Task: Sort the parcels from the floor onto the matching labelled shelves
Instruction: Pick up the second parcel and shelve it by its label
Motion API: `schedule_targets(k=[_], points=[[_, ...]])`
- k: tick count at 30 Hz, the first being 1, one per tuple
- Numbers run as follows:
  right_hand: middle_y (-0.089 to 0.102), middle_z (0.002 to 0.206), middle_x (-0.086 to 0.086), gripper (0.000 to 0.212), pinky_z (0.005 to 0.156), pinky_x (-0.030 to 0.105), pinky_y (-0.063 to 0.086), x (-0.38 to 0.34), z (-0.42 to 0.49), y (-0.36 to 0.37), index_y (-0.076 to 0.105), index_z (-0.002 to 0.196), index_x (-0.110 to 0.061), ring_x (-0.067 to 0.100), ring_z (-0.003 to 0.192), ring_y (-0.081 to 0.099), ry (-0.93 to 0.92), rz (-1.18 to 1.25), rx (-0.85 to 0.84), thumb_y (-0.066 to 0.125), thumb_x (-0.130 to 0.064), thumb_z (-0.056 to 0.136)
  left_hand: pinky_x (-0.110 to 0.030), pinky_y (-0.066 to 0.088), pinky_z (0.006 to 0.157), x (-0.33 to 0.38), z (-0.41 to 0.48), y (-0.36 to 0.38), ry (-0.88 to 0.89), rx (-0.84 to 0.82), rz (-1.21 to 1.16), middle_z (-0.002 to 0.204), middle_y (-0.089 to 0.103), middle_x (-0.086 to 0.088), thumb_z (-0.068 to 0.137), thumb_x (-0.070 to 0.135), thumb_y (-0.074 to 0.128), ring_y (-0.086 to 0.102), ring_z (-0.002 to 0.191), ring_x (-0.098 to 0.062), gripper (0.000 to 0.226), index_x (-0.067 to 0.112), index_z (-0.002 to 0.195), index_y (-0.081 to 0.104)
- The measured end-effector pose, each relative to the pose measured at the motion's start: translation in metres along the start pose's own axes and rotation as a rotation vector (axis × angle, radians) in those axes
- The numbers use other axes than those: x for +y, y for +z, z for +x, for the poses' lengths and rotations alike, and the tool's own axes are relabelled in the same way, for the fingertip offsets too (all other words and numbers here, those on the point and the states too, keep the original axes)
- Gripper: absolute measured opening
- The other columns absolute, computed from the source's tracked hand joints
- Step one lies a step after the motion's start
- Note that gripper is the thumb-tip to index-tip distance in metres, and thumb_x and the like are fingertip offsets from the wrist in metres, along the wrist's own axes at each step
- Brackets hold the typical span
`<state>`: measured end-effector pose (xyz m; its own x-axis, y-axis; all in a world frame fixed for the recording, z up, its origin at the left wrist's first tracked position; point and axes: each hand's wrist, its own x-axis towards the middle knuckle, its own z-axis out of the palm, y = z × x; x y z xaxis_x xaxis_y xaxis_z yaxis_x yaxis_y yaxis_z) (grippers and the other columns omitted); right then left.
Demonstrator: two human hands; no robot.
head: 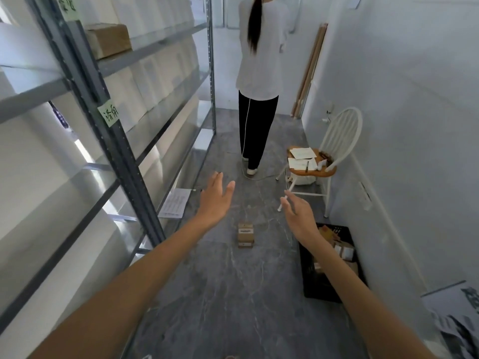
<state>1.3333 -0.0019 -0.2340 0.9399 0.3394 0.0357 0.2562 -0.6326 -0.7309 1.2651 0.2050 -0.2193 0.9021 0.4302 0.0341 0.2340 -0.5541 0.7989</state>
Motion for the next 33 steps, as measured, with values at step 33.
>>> schedule_targets(k=[33], points=[[0.062,0.101,0.003,0.038,0.076,0.026,0.037,0.076,0.278,0.076,0.061,0.109,-0.013,0.019,0.095,0.058,0.180,0.084,-0.234,0.036,-0.039,0.098,-0.025,0.022,0.108,-0.042,0.252,0.056,-0.288,-0.087,-0.122,0.151,0.033,-0.010,0.099,0.031,0.038,0.030,0.140,-0.022,0.050,0.009,0.144,0.032]])
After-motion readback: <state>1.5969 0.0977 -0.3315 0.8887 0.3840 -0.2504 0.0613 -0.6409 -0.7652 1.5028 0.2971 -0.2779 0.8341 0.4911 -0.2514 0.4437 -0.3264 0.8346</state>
